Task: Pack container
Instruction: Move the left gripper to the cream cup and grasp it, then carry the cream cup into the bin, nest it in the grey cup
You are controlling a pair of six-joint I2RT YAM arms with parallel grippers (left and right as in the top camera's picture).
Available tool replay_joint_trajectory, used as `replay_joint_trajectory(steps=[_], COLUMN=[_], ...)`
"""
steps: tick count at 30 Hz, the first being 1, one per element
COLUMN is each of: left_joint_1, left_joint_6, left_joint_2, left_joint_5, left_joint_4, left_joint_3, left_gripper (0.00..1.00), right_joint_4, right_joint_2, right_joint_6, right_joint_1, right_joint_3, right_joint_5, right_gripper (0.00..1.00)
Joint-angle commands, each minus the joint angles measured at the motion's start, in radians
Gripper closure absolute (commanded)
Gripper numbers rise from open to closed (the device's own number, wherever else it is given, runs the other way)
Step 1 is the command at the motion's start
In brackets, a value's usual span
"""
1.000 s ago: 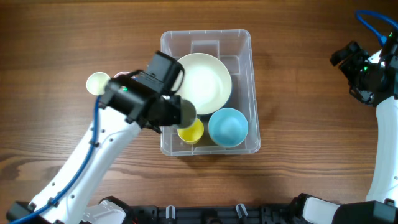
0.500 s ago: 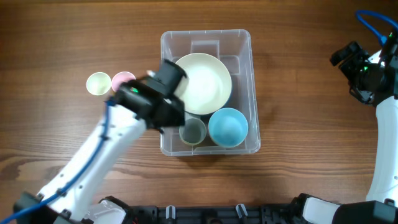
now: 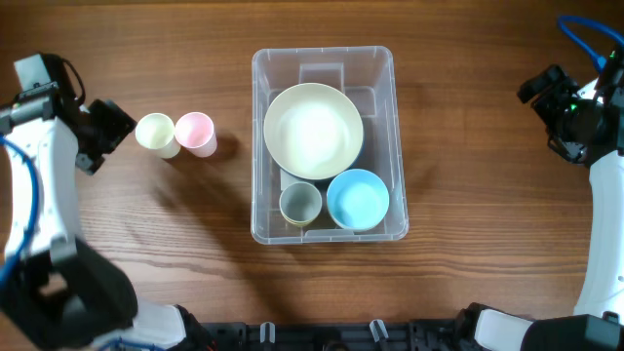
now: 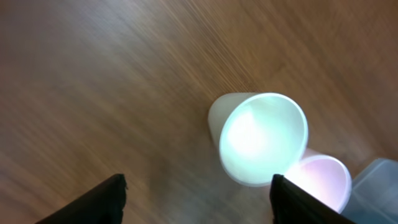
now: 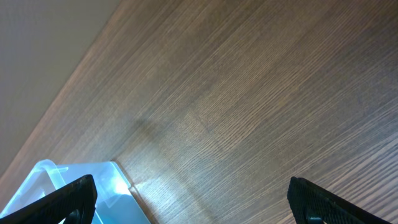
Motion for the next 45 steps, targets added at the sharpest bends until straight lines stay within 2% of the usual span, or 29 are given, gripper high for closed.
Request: replay_joint_trajectory(steps=[1, 2, 4, 6, 7, 8, 9, 12, 17, 22, 25, 31, 35, 40, 41, 43, 45], left_joint_1=[-0.01, -0.014, -0.015, -0.014, -0.013, -0.008, -0.003, 0.021, -0.003, -0.246, -0.542, -0.884, -0.971, -1.004, -1.005, -0.996, -0.94], left_joint_6=[0.112, 0.114, 0.114, 0.114, 0.114, 0.113, 0.11, 0.038, 0.038, 0.046, 0.044, -0.023, -0.095, -0.12, -0.121, -0.121, -0.12], left_joint_2=[0.146, 0.184, 0.23, 0.251, 0.251, 0.24, 0.228, 0.133, -0.144, -0.346, -0.351, -0.293, -0.253, -0.218, -0.217, -0.221, -0.233], left_joint_5=[0.134, 0.135, 0.139, 0.137, 0.134, 0.134, 0.129, 0.044, 0.033, 0.034, 0.033, 0.028, -0.048, -0.012, -0.022, -0.06, -0.132], left_joint_4=[0.039, 0.04, 0.039, 0.029, 0.029, 0.026, 0.025, -0.003, -0.08, -0.22, -0.275, -0.219, -0.218, -0.215, -0.215, -0.207, -0.222], left_joint_3=[0.006, 0.006, 0.006, 0.006, 0.007, 0.007, 0.007, 0.007, 0.007, 0.006, -0.001, -0.063, -0.081, -0.129, -0.132, -0.129, -0.097], left_gripper=[0.3, 0.33, 0.47, 0.78, 0.89, 0.95, 0.96, 0.96, 0.96, 0.96, 0.96, 0.94, 0.93, 0.93, 0.84, 0.49, 0.4], right_joint_4=[0.003, 0.003, 0.003, 0.003, 0.003, 0.002, 0.002, 0.003, 0.003, 0.003, 0.003, 0.003, 0.003, 0.003, 0.003, 0.003, 0.002], right_joint_2=[0.007, 0.007, 0.007, 0.007, 0.007, 0.007, 0.007, 0.007, 0.007, 0.007, 0.007, 0.007, 0.007, 0.007, 0.007, 0.007, 0.007], right_joint_6=[0.008, 0.008, 0.007, 0.007, 0.007, 0.007, 0.008, 0.008, 0.007, 0.007, 0.008, 0.007, 0.007, 0.007, 0.007, 0.008, 0.007], right_joint_1=[0.0, 0.0, 0.0, 0.0, 0.0, 0.0, 0.0, 0.0, 0.0, 0.0, 0.0, 0.0, 0.0, 0.0, 0.0, 0.0, 0.0], right_joint_3=[0.01, 0.01, 0.01, 0.01, 0.01, 0.01, 0.01, 0.01, 0.01, 0.01, 0.01, 0.01, 0.01, 0.01, 0.01, 0.01, 0.01], right_joint_5=[0.003, 0.003, 0.003, 0.003, 0.003, 0.003, 0.003, 0.003, 0.003, 0.003, 0.003, 0.003, 0.003, 0.003, 0.003, 0.003, 0.003], right_gripper=[0.0, 0.0, 0.0, 0.01, 0.0, 0.0, 0.0, 0.0, 0.01, 0.01, 0.0, 0.0, 0.0, 0.0, 0.0, 0.0, 0.01])
